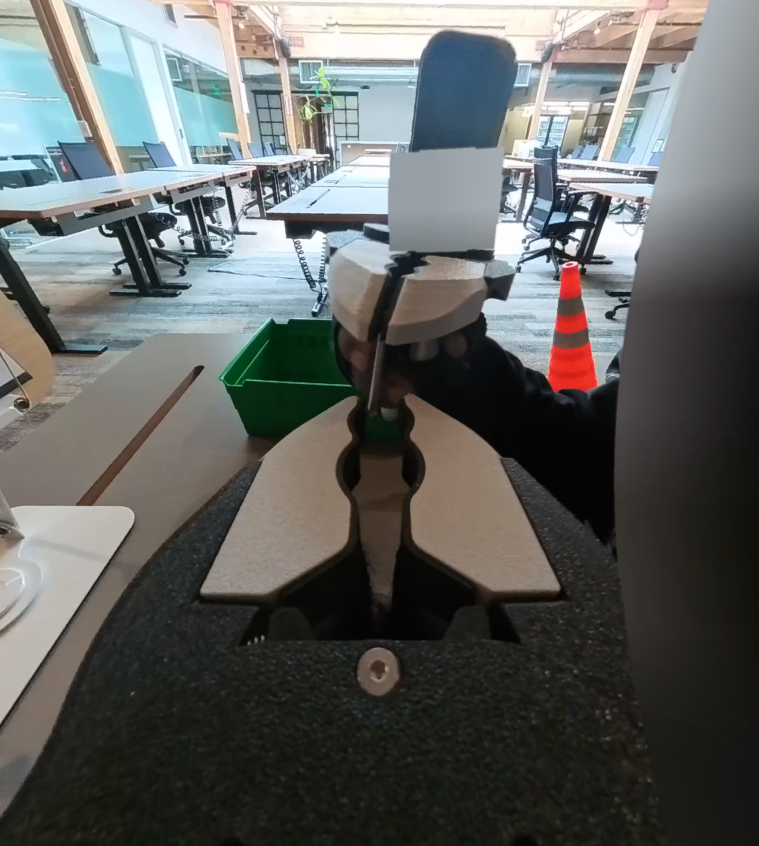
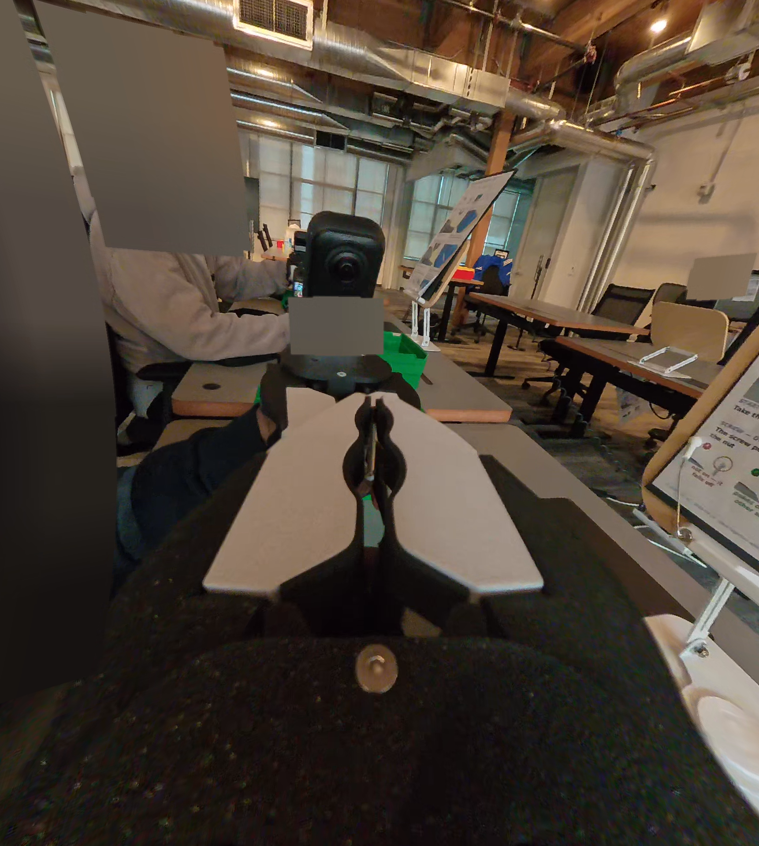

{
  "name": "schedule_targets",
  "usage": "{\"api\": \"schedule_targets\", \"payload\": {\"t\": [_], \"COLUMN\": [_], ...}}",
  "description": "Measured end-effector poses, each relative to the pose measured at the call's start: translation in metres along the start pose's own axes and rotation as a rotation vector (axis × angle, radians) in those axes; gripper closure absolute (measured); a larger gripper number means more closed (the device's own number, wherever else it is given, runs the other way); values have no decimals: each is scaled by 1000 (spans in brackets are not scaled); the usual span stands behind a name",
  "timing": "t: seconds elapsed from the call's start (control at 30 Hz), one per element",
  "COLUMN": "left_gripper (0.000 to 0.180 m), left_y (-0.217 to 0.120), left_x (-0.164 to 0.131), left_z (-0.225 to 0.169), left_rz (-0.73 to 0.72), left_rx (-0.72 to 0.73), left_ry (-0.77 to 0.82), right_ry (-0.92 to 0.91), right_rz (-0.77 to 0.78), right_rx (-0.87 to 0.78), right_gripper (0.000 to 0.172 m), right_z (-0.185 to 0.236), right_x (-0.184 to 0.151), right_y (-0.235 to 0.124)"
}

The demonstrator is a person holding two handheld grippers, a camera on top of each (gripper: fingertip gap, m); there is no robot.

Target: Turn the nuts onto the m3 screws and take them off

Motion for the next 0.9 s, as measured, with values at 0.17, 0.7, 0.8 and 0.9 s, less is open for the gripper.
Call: {"api": "schedule_targets", "payload": {"t": [0.17, 0.7, 0.8, 0.9], "left_gripper": [167, 175, 177, 178], "left_y": [0, 1, 1, 2], "left_x": [-1, -5, -5, -5], "left_z": [0, 1, 0, 0], "left_rz": [10, 36, 40, 41], "left_rx": [5, 7, 2, 1], "left_ry": [6, 15, 18, 22], "right_ry": [6, -6, -8, -6], "right_rz": [0, 16, 21, 18], "right_rx": [1, 4, 5, 11], "right_gripper": [172, 171, 171, 171], "right_z": [-1, 0, 0, 1], "right_x": [-1, -2, -2, -3], "right_y": [0, 0, 0, 0]}}
Point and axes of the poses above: each gripper's, where its closed fingertips meet, y out along the fingers, x out of its top, z = x × y across the jaws, the point moved 5 cm from there along -y, back along the fingers, and after that the axes turned 7 degrees about x, right-handed, at the moved point
